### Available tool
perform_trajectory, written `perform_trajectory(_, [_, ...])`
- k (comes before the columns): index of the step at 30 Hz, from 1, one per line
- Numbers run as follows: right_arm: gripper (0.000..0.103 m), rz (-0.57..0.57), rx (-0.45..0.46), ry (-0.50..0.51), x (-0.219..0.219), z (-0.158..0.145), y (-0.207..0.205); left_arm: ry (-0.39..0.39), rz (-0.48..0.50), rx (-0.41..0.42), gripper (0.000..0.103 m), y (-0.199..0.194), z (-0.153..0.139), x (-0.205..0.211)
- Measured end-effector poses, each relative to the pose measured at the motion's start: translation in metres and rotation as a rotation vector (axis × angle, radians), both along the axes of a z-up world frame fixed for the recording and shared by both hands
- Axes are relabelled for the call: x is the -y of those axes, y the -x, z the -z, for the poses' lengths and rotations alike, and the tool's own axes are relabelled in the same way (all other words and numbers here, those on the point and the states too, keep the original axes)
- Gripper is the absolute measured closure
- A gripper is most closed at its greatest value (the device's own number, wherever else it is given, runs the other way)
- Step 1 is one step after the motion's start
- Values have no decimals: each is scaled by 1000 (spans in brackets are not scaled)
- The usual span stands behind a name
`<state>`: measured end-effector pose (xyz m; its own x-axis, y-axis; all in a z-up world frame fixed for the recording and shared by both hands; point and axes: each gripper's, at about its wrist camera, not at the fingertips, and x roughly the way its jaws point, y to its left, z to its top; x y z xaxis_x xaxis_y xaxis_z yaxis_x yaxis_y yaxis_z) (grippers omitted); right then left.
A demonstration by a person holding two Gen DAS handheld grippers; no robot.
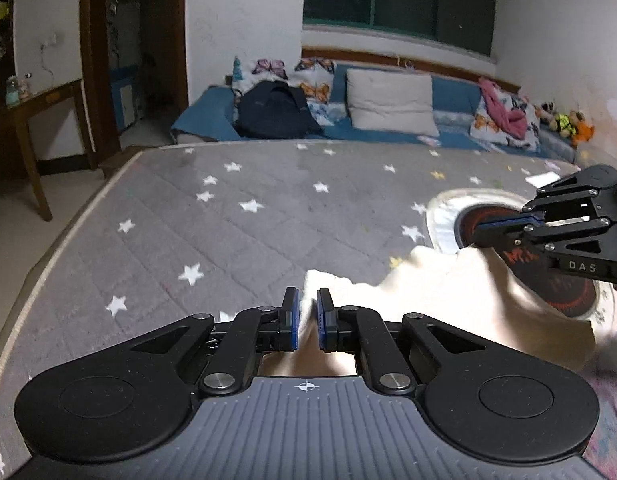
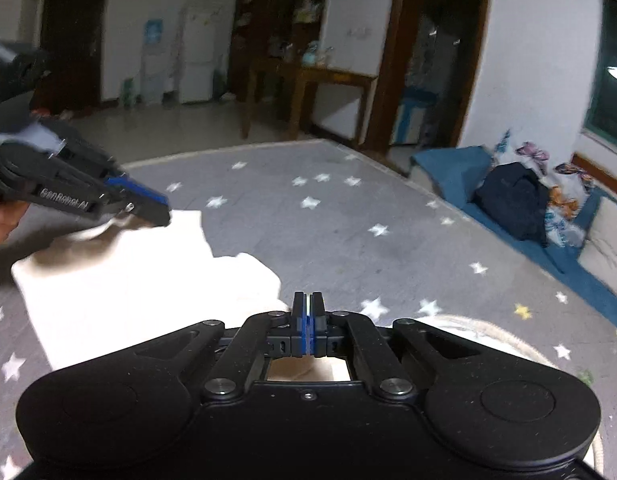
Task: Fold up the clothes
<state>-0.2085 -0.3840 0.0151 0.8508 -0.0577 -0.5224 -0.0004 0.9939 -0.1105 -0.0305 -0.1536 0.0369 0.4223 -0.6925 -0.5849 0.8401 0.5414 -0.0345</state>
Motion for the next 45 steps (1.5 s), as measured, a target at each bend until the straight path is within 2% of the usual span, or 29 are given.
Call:
perform_trajectory(4, [103, 39, -48, -46, 7, 15, -6, -64, -21, -40, 92, -6, 21, 13])
perform_trajectory(8, [100, 22, -73, -129, 12, 16, -1, -52, -40, -43, 88, -8, 22, 6])
perform_trajectory(11, [89, -19, -86, -132, 6, 15, 7, -40, -46, -49, 88, -11, 22, 1])
perform_trajectory(13, [75, -40, -94, -137, 4, 16, 6, -39, -41, -54, 87, -12, 22, 1])
perform_trajectory(15, [72, -41, -103, -127, -2, 17, 1, -50, -29, -50, 85, -10, 24, 1])
perform_trajectory(16, [71, -38, -111, -123, -4, 20, -1, -58, -20, -46, 80, -9, 26, 2])
perform_trajectory(19, [71, -37, -136, -130, -4, 27, -9, -67, -9, -28, 70, -8, 26, 1])
perform_trajectory(22, [72, -41, -138, -138, -4, 28, -9, -73, -6, -25, 65, -9, 27, 1])
perform_trajectory(23, [74, -46, -140, -140, -4, 27, -9, -75, -3, -26, 64, -10, 28, 2])
perform_trajectory(24, [81, -53, -141, -142, -4, 27, -9, -76, 0, -26, 63, -10, 28, 2])
perform_trajectory(25, [87, -59, -141, -136, -5, 26, -8, -77, 2, -25, 62, -10, 28, 3])
perform_trajectory(28, [94, -64, -133, -113, -9, 25, -6, -75, 22, -29, 62, -7, 26, 1])
perform_trajectory(35, [95, -56, -117, -103, -10, 25, -2, -104, 66, 10, 62, 8, 27, 1])
perform_trajectory(38, [95, -53, -118, -97, -10, 26, -3, -89, 52, -43, 66, 3, 28, -3])
perform_trajectory(45, [95, -49, -121, -99, -8, 27, -4, -77, 26, -86, 65, -4, 29, -16])
